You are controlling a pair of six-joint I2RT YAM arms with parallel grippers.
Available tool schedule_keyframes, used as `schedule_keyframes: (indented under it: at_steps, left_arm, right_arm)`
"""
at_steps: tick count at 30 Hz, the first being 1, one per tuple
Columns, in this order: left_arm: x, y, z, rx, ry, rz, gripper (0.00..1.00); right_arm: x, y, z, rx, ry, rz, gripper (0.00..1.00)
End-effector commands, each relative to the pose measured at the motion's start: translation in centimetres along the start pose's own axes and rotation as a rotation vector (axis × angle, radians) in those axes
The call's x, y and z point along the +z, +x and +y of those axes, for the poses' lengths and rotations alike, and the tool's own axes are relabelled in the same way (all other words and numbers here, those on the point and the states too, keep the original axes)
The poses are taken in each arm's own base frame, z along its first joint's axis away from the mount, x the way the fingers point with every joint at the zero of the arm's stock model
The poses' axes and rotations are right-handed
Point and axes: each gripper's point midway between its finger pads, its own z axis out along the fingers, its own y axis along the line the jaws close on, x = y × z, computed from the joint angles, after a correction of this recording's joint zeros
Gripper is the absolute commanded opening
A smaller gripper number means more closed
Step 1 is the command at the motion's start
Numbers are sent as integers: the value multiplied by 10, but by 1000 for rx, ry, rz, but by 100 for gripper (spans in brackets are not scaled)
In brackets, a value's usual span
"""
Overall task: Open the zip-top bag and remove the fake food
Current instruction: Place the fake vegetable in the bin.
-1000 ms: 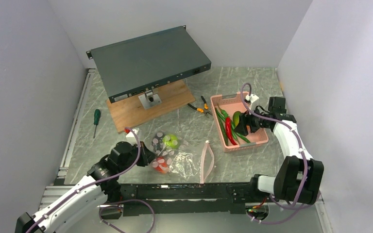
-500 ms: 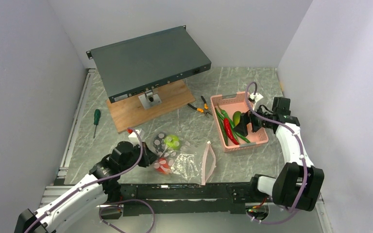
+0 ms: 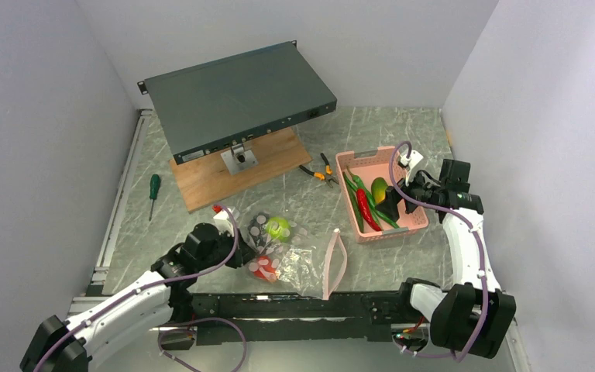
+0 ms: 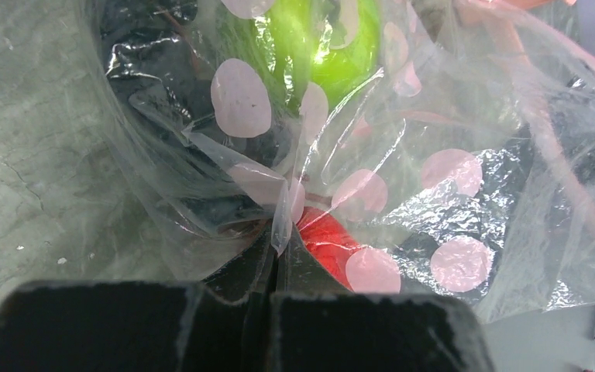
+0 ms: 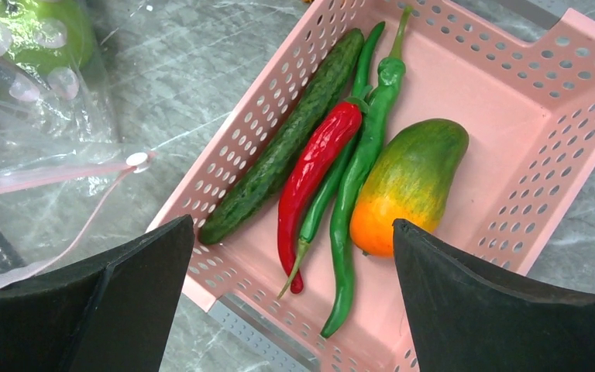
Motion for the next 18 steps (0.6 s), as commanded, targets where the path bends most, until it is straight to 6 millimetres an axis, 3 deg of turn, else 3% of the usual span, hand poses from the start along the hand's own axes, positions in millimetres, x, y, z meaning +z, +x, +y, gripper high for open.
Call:
schedule_keyframes:
  at_steps: [1, 7, 18]
  left_arm:
    - [4, -17, -20, 74, 86, -26, 0]
    - [11, -15, -20, 100, 104, -16, 0]
    - [21, -7, -19, 129, 127, 23, 0]
  right_arm:
    - [0, -1, 2, -70, -44, -12, 100]
    - [7, 4, 12, -81, -126, 7, 100]
    - [8, 18, 4, -108, -83, 53, 100]
